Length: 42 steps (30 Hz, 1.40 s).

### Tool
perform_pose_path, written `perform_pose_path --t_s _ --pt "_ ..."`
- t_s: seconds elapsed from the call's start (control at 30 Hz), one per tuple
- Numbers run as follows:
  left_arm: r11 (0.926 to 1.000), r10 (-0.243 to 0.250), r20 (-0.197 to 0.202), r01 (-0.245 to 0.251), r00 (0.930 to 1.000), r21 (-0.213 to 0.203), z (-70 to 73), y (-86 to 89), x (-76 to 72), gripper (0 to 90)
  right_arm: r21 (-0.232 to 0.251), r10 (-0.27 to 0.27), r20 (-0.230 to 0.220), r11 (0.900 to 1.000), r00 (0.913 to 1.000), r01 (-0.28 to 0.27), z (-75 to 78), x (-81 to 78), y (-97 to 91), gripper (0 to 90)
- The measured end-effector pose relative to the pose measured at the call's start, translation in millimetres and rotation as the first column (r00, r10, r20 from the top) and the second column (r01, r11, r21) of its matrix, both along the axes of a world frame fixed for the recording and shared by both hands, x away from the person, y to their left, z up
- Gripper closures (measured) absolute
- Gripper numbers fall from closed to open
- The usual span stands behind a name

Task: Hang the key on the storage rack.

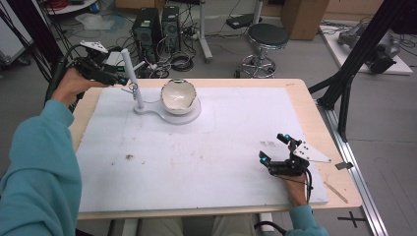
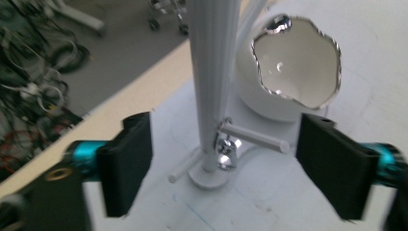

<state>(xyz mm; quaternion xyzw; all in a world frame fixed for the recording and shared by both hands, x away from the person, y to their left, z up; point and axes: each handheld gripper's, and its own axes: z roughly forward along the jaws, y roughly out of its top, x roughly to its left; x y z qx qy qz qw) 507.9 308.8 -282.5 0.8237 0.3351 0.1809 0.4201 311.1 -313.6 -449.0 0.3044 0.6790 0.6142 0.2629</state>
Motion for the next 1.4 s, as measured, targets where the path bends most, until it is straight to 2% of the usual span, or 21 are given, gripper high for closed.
perform_pose_path --t_s 0.03,0.1,0.17,0.23,0.3,0.43,0.47,0.53,0.67,0.77,0.83,0.9,0.97,1.0,1.13,1.2,1.23,1.27,1.3,1.37,1.4 --pt "0.9996 0.012 0.042 -0.011 0.9991 -0.026 2.2 1.9 -5.5 10.3 0.002 -0.001 -0.001 1.0000 1.0000 0.001 -0.1 0.1 0.1 0.5" --pt "0.9973 0.003 0.074 0.002 0.9973 -0.073 4.6 5.6 -16.6 5.9 0.001 0.000 0.004 1.0000 1.0000 0.000 -0.1 0.8 -0.4 0.5" --pt "0.9977 0.009 0.103 -0.001 0.9946 -0.068 6.9 7.6 -29.8 1.7 0.000 0.000 0.004 1.0000 1.0000 0.000 -0.2 0.8 -0.5 0.5" --pt "0.9940 -0.005 0.149 0.021 0.9888 -0.107 8.8 10.0 -46.5 1.7 -0.004 0.001 0.005 1.0000 1.0000 -0.001 -0.2 0.6 0.2 0.5" --pt "0.9860 -0.010 0.185 0.040 0.9828 -0.162 7.4 14.1 -66.7 1.6 -0.002 0.001 0.001 1.0000 1.0000 -0.001 -0.2 0.4 -0.1 0.5" --pt "0.9777 0.002 0.235 0.047 0.9720 -0.205 -4.2 17.7 -102.3 1.7 -0.002 0.001 0.002 1.0000 1.0000 -0.001 -0.2 0.6 -0.1 0.5" --pt "0.9757 0.011 0.258 0.046 0.9660 -0.214 -8.6 17.3 -114.5 1.7 -0.001 0.000 0.001 1.0000 1.0000 0.000 -0.2 0.6 -0.1 0.5" --pt "0.9698 0.016 0.282 0.054 0.9593 -0.238 -15.6 15.0 -132.2 1.7 -0.001 0.002 0.000 1.0000 1.0000 -0.002 -0.2 0.5 -0.1 0.5" --pt "0.9599 0.024 0.321 0.068 0.9468 -0.272 -27.7 7.7 -157.4 1.7 -0.001 0.001 0.001 1.0000 1.0000 -0.001 -0.2 0.5 -0.1 0.5" --pt "0.9589 0.016 0.342 0.083 0.9397 -0.271 -41.1 -2.4 -172.0 1.7 -0.001 0.002 -0.001 1.0000 1.0000 -0.002 -0.2 0.6 -0.1 0.5" --pt "0.9539 0.019 0.340 0.085 0.9402 -0.288 -50.3 -8.3 -177.7 1.7 0.001 0.001 -0.002 1.0000 1.0000 -0.001 -0.2 0.5 -0.1 0.5" --pt "0.9503 0.019 0.348 0.091 0.9374 -0.298 -61.3 -13.8 -184.4 1.7 0.000 0.000 -0.001 1.0000 1.0000 0.000 -0.2 0.6 -0.1 0.5" --pt "0.9471 0.030 0.363 0.089 0.9313 -0.308 -73.9 -18.9 -191.0 1.7 0.004 0.000 -0.002 1.0000 1.0000 0.000 -0.2 1.0 -0.5 0.5" --pt "0.9456 0.030 0.356 0.089 0.9341 -0.313 -80.1 -20.4 -193.6 1.7 0.004 0.000 -0.001 1.0000 1.0000 0.000 -0.2 1.1 -0.5 0.5" --pt "0.9323 0.069 0.378 0.075 0.9234 -0.354 -108.6 -23.2 -207.9 1.7 0.000 -0.001 -0.001 1.0000 1.0000 0.001 -0.1 0.7 -0.1 0.5" --pt "0.9127 0.098 0.360 0.061 0.9277 -0.404 -124.4 -22.7 -215.0 1.7 -0.004 -0.003 0.003 1.0000 1.0000 0.003 -0.2 0.6 0.3 0.5" --pt "0.9092 0.112 0.359 0.051 0.9267 -0.413 -129.2 -22.3 -217.6 1.7 -0.009 -0.004 0.008 1.0000 1.0000 0.004 -0.1 0.6 0.6 0.5" --pt "0.9000 0.122 0.358 0.049 0.9257 -0.433 -135.5 -22.0 -220.9 1.7 -0.010 -0.004 0.007 0.9999 1.0000 0.004 -0.1 0.3 0.7 0.5" --pt "0.8952 0.132 0.356 0.042 0.9252 -0.444 -141.3 -22.0 -224.0 1.7 -0.011 -0.003 0.007 0.9999 1.0000 0.003 -0.1 0.2 1.0 0.5" --pt "0.8959 0.136 0.354 0.037 0.9254 -0.443 -150.2 -22.1 -228.8 1.7 -0.013 -0.004 0.011 0.9999 0.9999 0.005 -0.1 0.3 1.0 0.5" --pt "0.8905 0.146 0.357 0.035 0.9228 -0.454 -153.6 -21.8 -230.9 1.7 -0.013 -0.004 0.010 0.9999 0.9999 0.005 -0.1 0.3 0.9 0.5"
